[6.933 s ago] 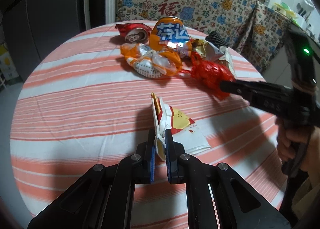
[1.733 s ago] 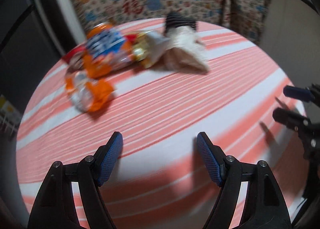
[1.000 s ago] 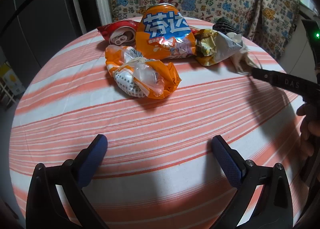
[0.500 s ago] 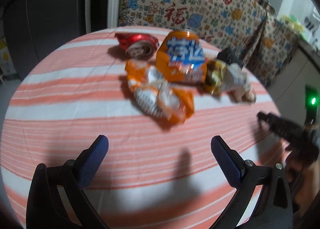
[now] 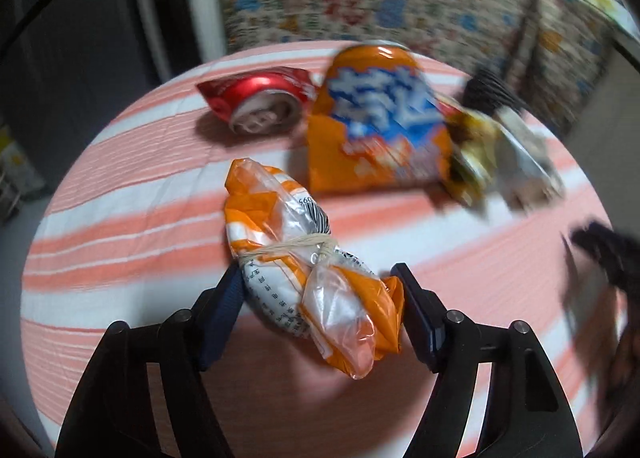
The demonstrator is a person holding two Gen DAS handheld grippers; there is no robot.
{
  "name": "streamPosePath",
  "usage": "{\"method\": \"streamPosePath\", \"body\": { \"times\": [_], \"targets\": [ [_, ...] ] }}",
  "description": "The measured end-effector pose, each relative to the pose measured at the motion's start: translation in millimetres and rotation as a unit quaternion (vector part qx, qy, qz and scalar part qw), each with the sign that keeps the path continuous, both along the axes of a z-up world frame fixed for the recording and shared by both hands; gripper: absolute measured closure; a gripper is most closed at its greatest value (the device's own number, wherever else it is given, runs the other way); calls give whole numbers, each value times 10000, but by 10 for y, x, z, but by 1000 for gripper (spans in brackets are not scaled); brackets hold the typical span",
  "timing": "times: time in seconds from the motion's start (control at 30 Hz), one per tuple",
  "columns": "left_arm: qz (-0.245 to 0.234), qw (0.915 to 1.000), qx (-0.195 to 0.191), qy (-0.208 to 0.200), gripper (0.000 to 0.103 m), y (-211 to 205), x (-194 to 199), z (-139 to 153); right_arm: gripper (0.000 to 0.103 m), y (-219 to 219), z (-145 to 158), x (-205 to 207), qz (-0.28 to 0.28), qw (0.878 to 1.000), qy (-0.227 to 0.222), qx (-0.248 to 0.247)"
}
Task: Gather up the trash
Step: 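Grasp the orange snack bag with the left gripper while the right gripper grasps the white paper box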
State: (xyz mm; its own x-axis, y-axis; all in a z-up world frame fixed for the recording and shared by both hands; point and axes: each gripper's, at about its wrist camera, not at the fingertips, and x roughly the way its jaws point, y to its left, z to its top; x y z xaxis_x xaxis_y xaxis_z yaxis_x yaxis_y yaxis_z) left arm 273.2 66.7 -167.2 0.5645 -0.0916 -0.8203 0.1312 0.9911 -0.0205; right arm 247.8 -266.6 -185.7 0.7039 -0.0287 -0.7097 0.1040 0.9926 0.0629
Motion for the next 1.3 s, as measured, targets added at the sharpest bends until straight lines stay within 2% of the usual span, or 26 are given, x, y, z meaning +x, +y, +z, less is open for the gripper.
{"method": "streamPosePath", "body": {
  "times": [0.1,0.17,0.2,0.23,0.27,0.33,0.47,0.5,0.53,0.7,0.8,0.9,1.0,1.1,1.2,1.3],
  "targets": [
    [-743,9971,87,102,28,-54,-241,23,40,-5,11,-17,190,9998,47,68],
    [-1136,9933,192,89,26,-138,-418,38,38,4,50,-11,360,9984,8,428],
    [-1207,9924,217,89,25,-164,-467,41,35,22,95,11,440,9970,-62,640],
    [-1240,9920,226,102,21,-194,-505,47,27,71,157,47,466,9964,-151,697],
    [-1219,9922,228,112,17,-222,-541,51,23,125,211,86,473,9963,-220,681],
    [-1091,9937,229,98,15,-255,-601,58,23,287,303,248,563,9963,-254,600],
    [-810,9963,261,90,15,-283,-635,48,25,529,267,558,647,9970,7,418],
    [-761,9967,278,86,15,-253,-637,42,31,549,252,577,638,9974,57,327],
    [-719,9969,293,90,15,-238,-657,39,45,568,232,597,585,9981,118,154],
    [-523,9984,148,175,15,14,-650,4,51,438,284,336,886,9959,158,-41],
    [-436,9988,113,194,15,96,-708,9,51,313,331,110,1117,9930,344,-197],
    [-406,9990,63,202,15,128,-754,43,49,179,325,-25,1155,9917,565,-87],
    [-367,9989,-246,166,15,163,-780,135,40,90,361,-91,1035,9930,563,87],
    [-384,9983,-435,106,15,148,-747,218,40,134,451,-70,996,9936,528,46],
    [-280,9991,-286,158,12,58,-632,187,40,255,500,31,889,9947,517,-92],
    [-93,9995,64,287,15,-20,-532,73,40,399,379,189,804,9924,788,-491]
  ]
}}
